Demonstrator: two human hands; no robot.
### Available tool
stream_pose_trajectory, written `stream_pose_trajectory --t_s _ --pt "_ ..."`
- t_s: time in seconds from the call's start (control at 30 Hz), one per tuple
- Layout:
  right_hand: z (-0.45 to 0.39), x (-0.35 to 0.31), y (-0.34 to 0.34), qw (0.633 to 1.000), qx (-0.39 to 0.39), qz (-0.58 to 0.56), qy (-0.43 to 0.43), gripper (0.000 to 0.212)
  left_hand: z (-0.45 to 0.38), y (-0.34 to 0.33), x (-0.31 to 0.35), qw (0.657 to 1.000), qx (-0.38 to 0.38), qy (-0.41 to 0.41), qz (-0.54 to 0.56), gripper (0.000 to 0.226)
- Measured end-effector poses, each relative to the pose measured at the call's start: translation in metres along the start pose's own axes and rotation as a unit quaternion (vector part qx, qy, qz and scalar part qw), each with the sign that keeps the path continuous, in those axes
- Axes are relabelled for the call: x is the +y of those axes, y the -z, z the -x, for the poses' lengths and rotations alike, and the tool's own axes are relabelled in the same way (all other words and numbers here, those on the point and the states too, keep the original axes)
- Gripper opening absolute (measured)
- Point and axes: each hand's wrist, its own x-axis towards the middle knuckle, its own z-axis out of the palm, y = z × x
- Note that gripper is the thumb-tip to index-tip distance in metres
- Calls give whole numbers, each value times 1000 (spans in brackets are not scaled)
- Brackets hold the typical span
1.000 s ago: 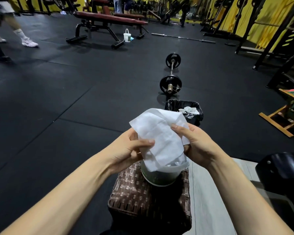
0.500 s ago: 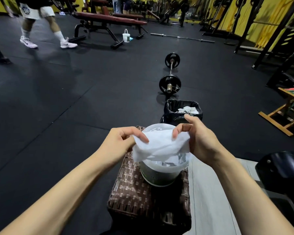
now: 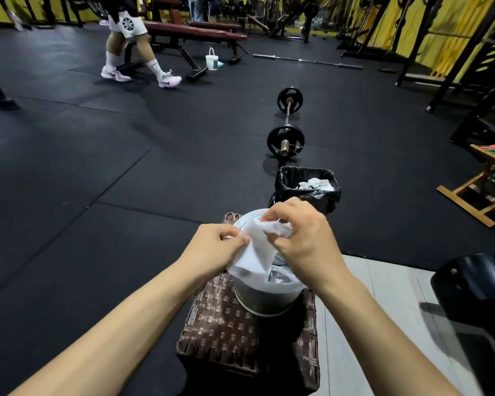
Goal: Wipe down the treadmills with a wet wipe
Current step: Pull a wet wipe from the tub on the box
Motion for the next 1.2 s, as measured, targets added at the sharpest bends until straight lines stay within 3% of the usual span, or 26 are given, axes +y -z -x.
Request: stream_pose_trajectory --t_s 0.17,0.27,0.53,0.7,0.8,0.9,1.0,1.1,1.2 --pt "13 10 -11 991 -51 28 122 16 -6 -14 14 967 24 129 218 20" --pt "20 20 -7 988 -85 44 120 36 -11 -18 18 944 10 171 283 16" --pt "23 27 0 983 42 117 135 26 -16 -27 33 972 -15 154 178 10" --pt "19 23 30 984 64 133 97 22 -5 -30 68 974 -37 175 138 9" --pt "13 10 62 990 63 110 68 18 6 -25 103 986 -54 141 74 7" --pt "-1 -6 105 993 57 101 19 17 20 -14 142 989 -90 30 -111 11" --pt "-18 -28 154 994 37 98 -29 19 36 -2 193 950 -130 -62 -276 22" --pt "-33 -57 208 992 40 102 -69 24 49 10 250 884 -138 -152 -420 38" --pt "-48 -93 269 986 50 111 -111 26 61 20 314 841 -134 -212 -479 42"
